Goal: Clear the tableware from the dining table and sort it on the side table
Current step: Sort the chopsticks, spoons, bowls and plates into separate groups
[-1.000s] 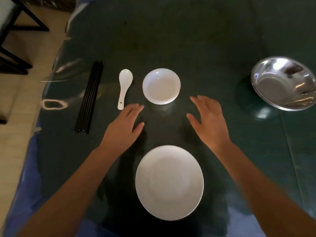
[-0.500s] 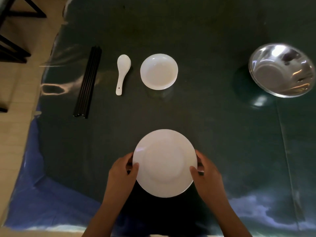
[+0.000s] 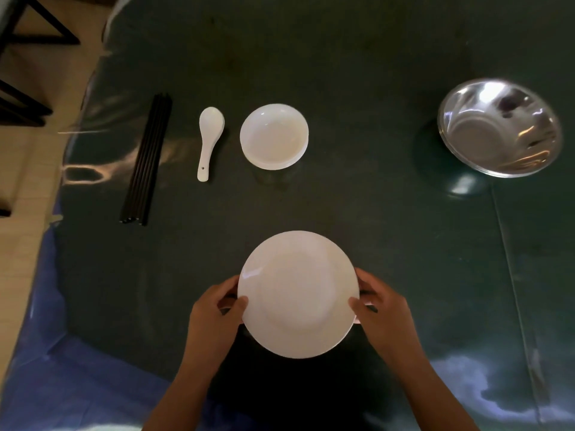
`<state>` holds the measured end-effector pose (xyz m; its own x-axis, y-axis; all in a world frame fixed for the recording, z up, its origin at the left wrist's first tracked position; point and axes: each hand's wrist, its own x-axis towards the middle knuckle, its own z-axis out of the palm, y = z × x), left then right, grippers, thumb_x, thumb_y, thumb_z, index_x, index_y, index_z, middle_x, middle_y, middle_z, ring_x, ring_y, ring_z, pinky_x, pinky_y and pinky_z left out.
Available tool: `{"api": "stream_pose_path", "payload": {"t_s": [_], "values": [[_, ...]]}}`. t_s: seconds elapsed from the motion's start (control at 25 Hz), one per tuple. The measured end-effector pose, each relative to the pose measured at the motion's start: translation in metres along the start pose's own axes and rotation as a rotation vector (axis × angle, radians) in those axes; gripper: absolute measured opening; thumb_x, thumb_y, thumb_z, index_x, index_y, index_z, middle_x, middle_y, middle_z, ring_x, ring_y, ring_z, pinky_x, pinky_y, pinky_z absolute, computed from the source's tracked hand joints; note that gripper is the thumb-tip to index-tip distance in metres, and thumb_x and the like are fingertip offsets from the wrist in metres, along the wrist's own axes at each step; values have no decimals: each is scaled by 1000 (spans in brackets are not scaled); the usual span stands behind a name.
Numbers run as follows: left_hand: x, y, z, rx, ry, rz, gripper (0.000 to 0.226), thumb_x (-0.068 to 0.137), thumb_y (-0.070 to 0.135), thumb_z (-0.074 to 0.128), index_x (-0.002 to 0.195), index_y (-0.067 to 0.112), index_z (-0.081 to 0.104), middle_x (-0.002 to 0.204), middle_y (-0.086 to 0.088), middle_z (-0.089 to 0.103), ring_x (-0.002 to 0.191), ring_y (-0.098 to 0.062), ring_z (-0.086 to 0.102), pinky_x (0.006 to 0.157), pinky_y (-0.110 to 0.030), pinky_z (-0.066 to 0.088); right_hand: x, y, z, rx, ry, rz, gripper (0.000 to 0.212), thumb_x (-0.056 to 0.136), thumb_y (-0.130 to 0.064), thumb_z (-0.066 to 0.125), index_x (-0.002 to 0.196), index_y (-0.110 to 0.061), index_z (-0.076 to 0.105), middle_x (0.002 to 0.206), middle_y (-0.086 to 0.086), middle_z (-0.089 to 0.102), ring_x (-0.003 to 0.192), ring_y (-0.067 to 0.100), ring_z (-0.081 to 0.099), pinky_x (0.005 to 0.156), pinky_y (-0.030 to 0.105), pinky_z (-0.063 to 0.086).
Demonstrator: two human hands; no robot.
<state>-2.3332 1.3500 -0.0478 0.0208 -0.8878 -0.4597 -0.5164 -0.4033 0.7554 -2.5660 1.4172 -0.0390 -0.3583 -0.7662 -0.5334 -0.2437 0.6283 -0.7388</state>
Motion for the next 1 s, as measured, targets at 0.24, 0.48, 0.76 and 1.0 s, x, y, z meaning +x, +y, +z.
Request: {"api": "stream_pose_path", "payload": {"t_s": [0.24,0.48,0.76,1.0], "values": [[48,80,51,-153,-149,55,49,82,2,56,77,49,66,70,26,69,74,7,66,56,-13,55,75,-15,-60,150,106,-25,62,77,7,56,85,-54,65,84,-20,71,80,12,69,68,39,60],[100,131,93,-169,-143,137,24,84,4,58,101,15,70,79,15,68,81,-7,65,55,-14,54,137,-33,-102,273,130,-57,47,79,9,53,109,-24,65,90,-8,71,77,3,68,54,21,57],[114,128,111,-44,-126,168,18,85,12,57,98,10,68,93,-7,71,90,-18,66,74,-33,59,158,-25,-110,244,157,-58,37,79,-2,58,110,-23,63,97,-1,70,86,15,68,72,40,60],[90,109,105,702,-66,1127,49,70,25,76,114,11,61,114,-9,64,107,-27,59,91,-39,46,120,3,-96,-615,328,-847,41,70,-25,76,110,-22,66,116,2,65,108,25,58,93,34,46]]}}
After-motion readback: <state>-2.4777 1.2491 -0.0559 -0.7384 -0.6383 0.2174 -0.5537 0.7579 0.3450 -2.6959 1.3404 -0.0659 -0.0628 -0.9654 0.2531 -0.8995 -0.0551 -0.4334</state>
